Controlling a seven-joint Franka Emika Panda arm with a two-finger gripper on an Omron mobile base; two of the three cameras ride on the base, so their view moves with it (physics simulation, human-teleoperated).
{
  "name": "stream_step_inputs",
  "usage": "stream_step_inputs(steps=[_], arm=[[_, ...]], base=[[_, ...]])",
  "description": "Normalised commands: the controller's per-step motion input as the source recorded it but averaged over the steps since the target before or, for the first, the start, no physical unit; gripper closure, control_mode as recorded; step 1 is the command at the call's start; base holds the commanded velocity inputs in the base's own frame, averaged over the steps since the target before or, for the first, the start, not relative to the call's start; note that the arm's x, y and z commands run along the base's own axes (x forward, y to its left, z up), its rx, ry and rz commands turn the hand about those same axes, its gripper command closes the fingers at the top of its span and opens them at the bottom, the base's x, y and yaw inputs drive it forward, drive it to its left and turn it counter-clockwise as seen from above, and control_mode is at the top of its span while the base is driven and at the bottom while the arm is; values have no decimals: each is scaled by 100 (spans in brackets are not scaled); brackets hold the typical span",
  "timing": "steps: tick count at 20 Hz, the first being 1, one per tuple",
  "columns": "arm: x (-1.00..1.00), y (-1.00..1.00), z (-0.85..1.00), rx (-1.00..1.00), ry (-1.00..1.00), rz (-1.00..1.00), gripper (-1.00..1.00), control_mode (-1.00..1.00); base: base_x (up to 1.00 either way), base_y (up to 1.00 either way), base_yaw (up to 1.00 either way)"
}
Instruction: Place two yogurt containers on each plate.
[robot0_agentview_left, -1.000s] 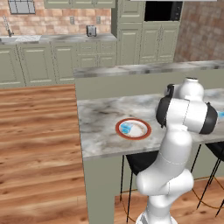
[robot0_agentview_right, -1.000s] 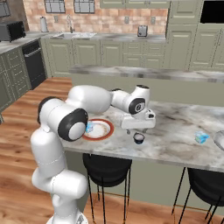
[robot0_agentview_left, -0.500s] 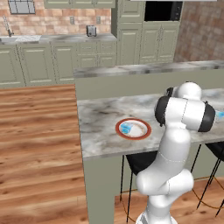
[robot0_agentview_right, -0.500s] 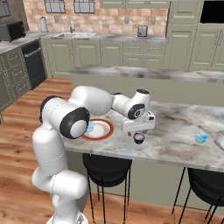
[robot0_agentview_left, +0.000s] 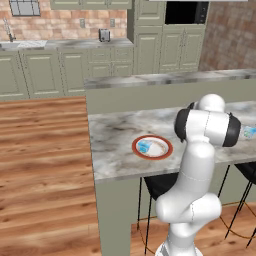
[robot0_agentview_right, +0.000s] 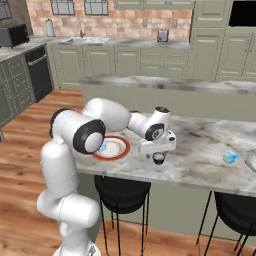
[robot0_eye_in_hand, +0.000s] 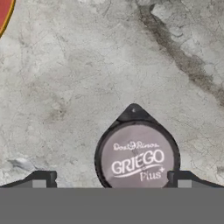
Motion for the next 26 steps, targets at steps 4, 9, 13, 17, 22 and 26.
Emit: stream_step_inputs(steps=[4,9,13,17,22,26], arm=[[13,-5,-6,0,-1,0,-100,-100],[6,-7,-5,0,0,0,-100,-100],[3,-5,-5,0,0,0,-100,-100],[7,-2,-13,0,0,0,-100,-100],[5,-2,-12,0,0,0,-100,-100],[0,0,-8,0,0,0,-100,-100]], base=[[0,0,0],[0,0,0],[0,0,0],[0,0,0],[0,0,0],[0,0,0]])
